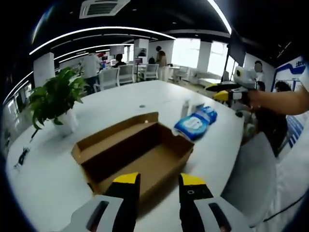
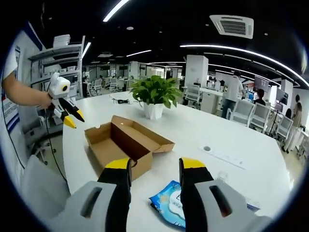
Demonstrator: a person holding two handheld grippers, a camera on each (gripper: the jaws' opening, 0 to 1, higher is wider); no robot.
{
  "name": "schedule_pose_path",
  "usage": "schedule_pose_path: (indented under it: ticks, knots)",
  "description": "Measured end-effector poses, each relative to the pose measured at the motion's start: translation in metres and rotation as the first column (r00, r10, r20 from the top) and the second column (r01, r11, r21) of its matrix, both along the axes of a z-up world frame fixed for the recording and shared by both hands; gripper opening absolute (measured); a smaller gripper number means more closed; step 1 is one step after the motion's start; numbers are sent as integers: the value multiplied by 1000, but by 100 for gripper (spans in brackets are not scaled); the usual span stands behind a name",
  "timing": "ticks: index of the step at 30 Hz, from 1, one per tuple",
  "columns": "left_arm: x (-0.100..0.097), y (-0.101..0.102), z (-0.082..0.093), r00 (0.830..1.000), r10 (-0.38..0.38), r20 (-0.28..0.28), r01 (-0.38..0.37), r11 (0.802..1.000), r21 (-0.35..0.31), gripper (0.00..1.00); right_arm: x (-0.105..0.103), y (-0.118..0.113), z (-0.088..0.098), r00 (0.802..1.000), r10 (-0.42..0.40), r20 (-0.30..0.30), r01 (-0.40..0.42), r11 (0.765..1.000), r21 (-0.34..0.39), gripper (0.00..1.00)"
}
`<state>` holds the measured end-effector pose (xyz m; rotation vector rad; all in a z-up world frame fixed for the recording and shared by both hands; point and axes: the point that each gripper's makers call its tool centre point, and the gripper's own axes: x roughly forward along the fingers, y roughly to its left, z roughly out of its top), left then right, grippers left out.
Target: Operate the shoe box by opening the lid, removing the specified soft item, and placing it in the target area until the item is outside and the box remains undamaged.
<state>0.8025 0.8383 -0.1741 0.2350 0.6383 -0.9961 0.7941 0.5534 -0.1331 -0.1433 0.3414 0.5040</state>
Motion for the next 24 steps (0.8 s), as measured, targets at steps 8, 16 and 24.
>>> schedule_pose_path:
  ticks: [8, 16, 24]
  knots:
    - [26, 41, -14, 997, 74, -18, -74, 997, 38, 32, 12, 26, -3, 1000, 3, -20, -3, 1000, -6, 37]
    - [50, 65, -36, 983, 177, -38, -174, 981, 88, 31, 19, 47, -9, 999, 4, -40, -4, 1000, -6, 37]
    - [68, 76, -58, 946, 319, -65, -309, 943, 126, 31, 26, 60, -18, 998, 8, -65, -7, 1000, 7, 36]
